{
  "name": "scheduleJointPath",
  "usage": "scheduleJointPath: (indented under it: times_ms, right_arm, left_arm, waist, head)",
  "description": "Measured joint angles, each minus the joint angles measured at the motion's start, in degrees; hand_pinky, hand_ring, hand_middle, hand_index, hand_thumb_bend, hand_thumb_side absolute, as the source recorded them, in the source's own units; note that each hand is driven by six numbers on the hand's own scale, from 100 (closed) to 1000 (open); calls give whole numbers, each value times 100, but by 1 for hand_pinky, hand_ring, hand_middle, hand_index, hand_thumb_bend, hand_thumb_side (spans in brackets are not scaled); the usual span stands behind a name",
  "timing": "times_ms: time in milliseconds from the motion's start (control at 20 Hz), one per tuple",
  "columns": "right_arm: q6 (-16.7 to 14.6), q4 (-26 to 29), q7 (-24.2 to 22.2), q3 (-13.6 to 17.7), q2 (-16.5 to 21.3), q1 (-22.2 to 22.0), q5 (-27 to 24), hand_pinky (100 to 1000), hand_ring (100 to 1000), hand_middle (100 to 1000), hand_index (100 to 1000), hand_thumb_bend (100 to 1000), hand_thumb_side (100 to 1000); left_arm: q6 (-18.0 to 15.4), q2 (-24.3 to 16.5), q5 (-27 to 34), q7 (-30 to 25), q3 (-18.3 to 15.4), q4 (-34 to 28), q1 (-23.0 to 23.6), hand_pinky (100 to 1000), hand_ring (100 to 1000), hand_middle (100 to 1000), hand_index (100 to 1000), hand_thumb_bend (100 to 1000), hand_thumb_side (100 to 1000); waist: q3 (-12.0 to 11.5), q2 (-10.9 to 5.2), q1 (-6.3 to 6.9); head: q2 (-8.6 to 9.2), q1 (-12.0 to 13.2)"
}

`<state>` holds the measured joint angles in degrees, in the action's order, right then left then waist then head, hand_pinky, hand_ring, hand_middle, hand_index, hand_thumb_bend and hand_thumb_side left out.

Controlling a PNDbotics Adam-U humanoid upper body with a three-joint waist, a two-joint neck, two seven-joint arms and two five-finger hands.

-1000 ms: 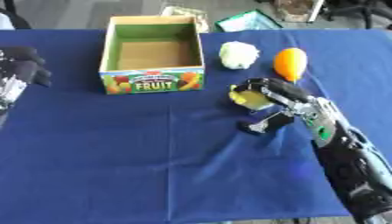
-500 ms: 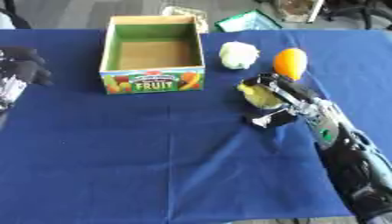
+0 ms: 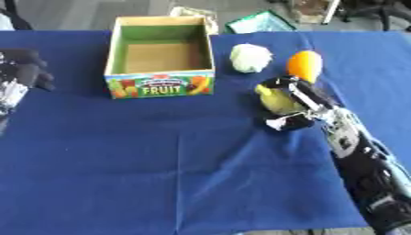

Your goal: Pick up objects on the table and place them in the box.

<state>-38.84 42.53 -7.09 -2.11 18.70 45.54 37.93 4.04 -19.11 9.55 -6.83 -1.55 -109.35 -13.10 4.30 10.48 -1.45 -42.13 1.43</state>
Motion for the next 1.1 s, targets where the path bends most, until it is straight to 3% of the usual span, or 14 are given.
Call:
scheduleJointPath:
  times_ms: [50, 150, 400, 750, 900, 1100]
  right_arm:
    - [44, 0, -16, 2, 19, -3, -36, 798, 773, 668, 851, 396, 209]
    - [127, -2, -21, 32, 35, -16, -78, 781, 761, 662, 843, 284, 100]
    - [305, -37, 46, 76, 69, -17, -83, 721, 710, 649, 828, 110, 100]
    - [431, -43, 102, 106, 75, -18, -168, 632, 612, 636, 816, 100, 100]
    - [461, -43, 109, 109, 79, -20, -208, 527, 514, 608, 791, 100, 100]
    - [458, -40, 146, 126, 79, -21, -367, 458, 458, 586, 772, 100, 100]
  left_arm:
    - [0, 0, 0, 0, 0, 0, 0, 574, 602, 596, 719, 391, 367]
    - [0, 0, 0, 0, 0, 0, 0, 574, 603, 596, 719, 393, 367]
    - [0, 0, 1, 0, 0, -1, 0, 574, 603, 597, 718, 392, 367]
    - [0, 0, 1, 0, 0, -2, 0, 575, 604, 597, 718, 390, 368]
    - [1, 0, 2, 1, 0, -2, 0, 575, 604, 597, 719, 389, 369]
    - [1, 0, 4, 1, 0, -2, 0, 575, 605, 597, 719, 388, 369]
  waist:
    - [0, 0, 0]
    - [0, 0, 0]
    - [1, 2, 0]
    - [13, 9, 3]
    - [16, 9, 5]
    - [16, 9, 7]
  head:
    - [8, 0]
    - [12, 0]
    - [38, 0]
    - [40, 0]
    - [40, -1]
    - [40, -2]
